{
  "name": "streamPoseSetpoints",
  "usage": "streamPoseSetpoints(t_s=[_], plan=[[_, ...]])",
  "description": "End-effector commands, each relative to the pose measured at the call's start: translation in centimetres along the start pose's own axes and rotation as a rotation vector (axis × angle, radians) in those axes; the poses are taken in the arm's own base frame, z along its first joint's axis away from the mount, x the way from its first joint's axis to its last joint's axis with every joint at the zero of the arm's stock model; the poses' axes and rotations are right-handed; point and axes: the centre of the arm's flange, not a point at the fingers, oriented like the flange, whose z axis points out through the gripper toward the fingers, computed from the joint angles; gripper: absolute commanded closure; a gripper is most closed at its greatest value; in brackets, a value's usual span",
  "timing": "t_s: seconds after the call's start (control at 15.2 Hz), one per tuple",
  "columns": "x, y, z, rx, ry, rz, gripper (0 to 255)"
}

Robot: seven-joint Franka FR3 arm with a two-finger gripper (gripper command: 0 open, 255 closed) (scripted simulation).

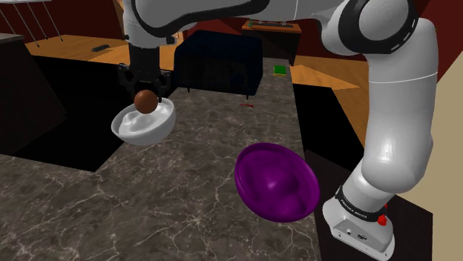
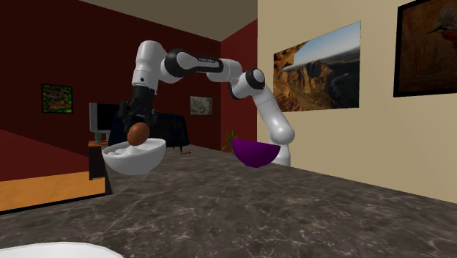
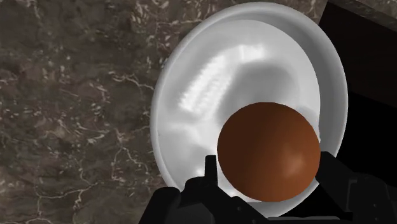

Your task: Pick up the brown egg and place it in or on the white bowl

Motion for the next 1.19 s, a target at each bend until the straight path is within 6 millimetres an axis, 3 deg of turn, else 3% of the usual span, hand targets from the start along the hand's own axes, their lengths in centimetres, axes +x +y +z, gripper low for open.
streamPoseSetpoints(t_s=[0.0, 0.46, 0.53, 0.86, 1.12], plan=[[0.0, 0.2, 0.7, -0.002, -0.001, 0.000, 255], [0.0, 0.2, 0.7, -0.002, -0.001, 0.000, 255], [-0.1, 0.2, 0.7, -0.002, -0.001, 0.000, 0], [0.0, 0.2, 0.7, -0.002, -0.001, 0.000, 0], [0.0, 0.2, -4.3, -0.002, -0.001, 0.000, 0]])
